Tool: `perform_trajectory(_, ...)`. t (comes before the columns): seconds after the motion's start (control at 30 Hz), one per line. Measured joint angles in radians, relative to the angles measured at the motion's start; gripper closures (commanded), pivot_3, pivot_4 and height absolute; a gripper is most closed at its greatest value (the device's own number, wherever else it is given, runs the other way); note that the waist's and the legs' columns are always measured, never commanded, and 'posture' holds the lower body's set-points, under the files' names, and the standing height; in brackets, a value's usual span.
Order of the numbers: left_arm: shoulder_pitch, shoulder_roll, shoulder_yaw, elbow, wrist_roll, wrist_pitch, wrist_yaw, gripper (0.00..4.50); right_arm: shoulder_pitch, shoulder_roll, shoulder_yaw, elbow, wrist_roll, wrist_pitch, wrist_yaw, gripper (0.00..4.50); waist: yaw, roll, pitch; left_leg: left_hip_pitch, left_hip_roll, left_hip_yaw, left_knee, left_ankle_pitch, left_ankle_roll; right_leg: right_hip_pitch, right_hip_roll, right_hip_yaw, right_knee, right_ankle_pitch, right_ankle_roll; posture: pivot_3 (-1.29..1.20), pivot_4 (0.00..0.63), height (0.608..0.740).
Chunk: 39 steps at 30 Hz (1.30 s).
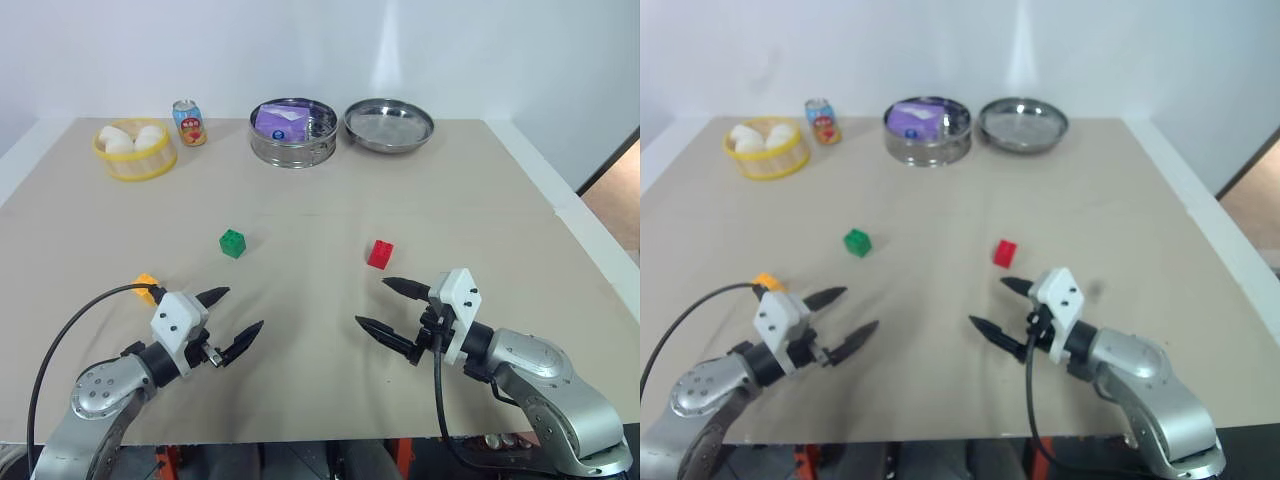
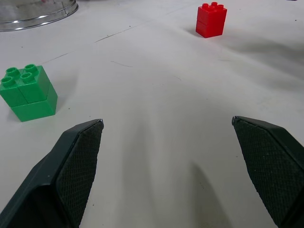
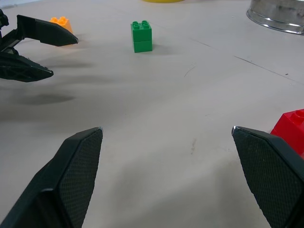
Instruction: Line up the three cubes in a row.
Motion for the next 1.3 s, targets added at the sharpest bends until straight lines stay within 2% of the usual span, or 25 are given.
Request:
perform_trajectory(0.27, -0.016, 0.016, 0.000, 0.038, -0.030, -0.044, -0.089, 0.01, 0.001, 0.009, 0.004, 0.000, -0.016, -0.007, -0.009, 0.00, 0.000, 0.000, 0.000, 0.000, 0.000, 0.000, 0.000, 0.000, 0.000, 0.000, 0.000, 0.000, 0.000, 0.000, 0.000, 0.00, 0.150, 0.740)
perform_trajectory(0.63, -0.049, 0.016, -0.001, 0.057, -0.037, -0.061, -0.099, 0.01, -0.002, 0.018, 0.004, -0.004, -0.022, 0.007, -0.050, 0.00, 0.000, 0.000, 0.000, 0.000, 0.000, 0.000, 0.000, 0.000, 0.000, 0.000, 0.000, 0.000, 0.000, 0.000, 0.000, 0.00, 0.150, 0.740)
perform_trajectory(0.77, -0.082, 0.024, -0.011, 0.066, -0.034, -0.073, -0.123, 0.01, -0.041, 0.049, 0.002, -0.011, -0.015, 0.069, -0.119, 0.00, 0.000, 0.000, 0.000, 0.000, 0.000, 0.000, 0.000, 0.000, 0.000, 0.000, 0.000, 0.000, 0.000, 0.001, 0.000, 0.00, 0.150, 0.740)
perform_trajectory(0.9, -0.129, 0.065, -0.037, 0.068, -0.031, -0.083, -0.178, 0.01, -0.146, 0.096, 0.001, -0.011, -0.032, 0.169, -0.249, 0.00, 0.000, 0.000, 0.000, 0.000, 0.000, 0.000, 0.000, 0.000, 0.000, -0.001, 0.001, 0.001, 0.000, 0.002, -0.001, 0.00, 0.150, 0.740)
perform_trajectory(1.07, -0.167, 0.084, -0.068, 0.099, -0.009, -0.111, -0.229, 0.01, -0.259, 0.159, 0.030, 0.044, -0.130, 0.249, -0.403, 0.00, -0.001, 0.000, 0.000, 0.000, 0.000, 0.000, 0.000, 0.000, 0.000, -0.001, 0.002, 0.002, 0.000, 0.002, -0.001, 0.00, 0.150, 0.740)
perform_trajectory(1.3, -0.182, 0.085, -0.076, 0.121, -0.005, -0.114, -0.245, 0.01, -0.361, 0.248, 0.091, 0.115, -0.223, 0.309, -0.513, 0.00, -0.011, 0.000, 0.000, -0.001, 0.000, 0.000, -0.001, 0.000, 0.001, -0.002, 0.003, 0.003, 0.000, 0.003, 0.000, 0.00, 0.150, 0.740)
